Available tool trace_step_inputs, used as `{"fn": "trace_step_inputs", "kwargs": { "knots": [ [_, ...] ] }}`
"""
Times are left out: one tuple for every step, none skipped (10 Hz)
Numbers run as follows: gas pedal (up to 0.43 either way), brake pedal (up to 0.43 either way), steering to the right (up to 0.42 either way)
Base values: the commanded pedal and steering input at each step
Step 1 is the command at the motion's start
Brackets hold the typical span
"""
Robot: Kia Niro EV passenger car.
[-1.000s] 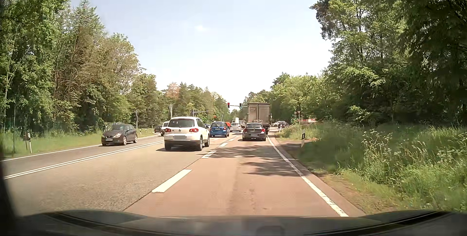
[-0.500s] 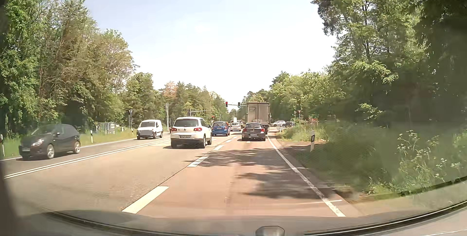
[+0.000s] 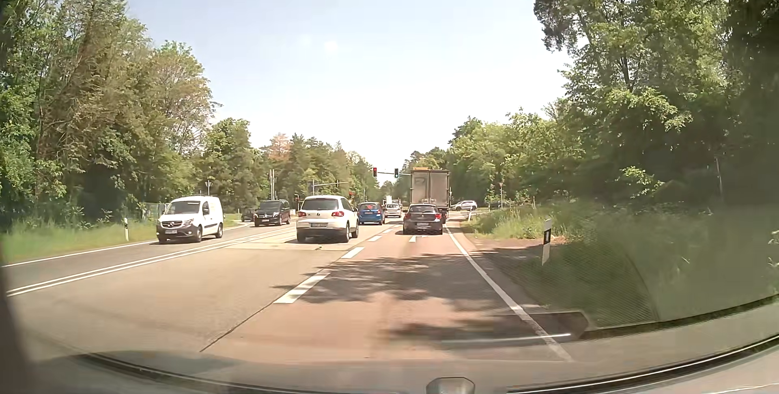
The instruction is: Follow the waypoints while adhering to traffic rules and regulations
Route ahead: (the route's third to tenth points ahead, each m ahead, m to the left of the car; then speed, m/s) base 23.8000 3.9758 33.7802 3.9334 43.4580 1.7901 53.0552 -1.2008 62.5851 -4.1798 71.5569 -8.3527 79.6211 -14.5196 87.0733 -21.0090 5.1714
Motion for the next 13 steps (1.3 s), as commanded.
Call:
{"fn": "trace_step_inputs", "kwargs": {
  "knots": [
    [0.098,0.024,0.003],
    [0.098,0.024,0.003],
    [0.098,0.018,0.003],
    [0.098,0.024,0.003],
    [0.098,0.024,0.004],
    [0.098,0.018,0.004],
    [0.098,0.024,0.004],
    [0.098,0.024,0.004],
    [0.098,0.018,0.004],
    [0.098,0.024,0.004],
    [0.098,0.018,0.004],
    [0.098,0.018,0.004],
    [0.098,0.024,0.004]
  ]
}}
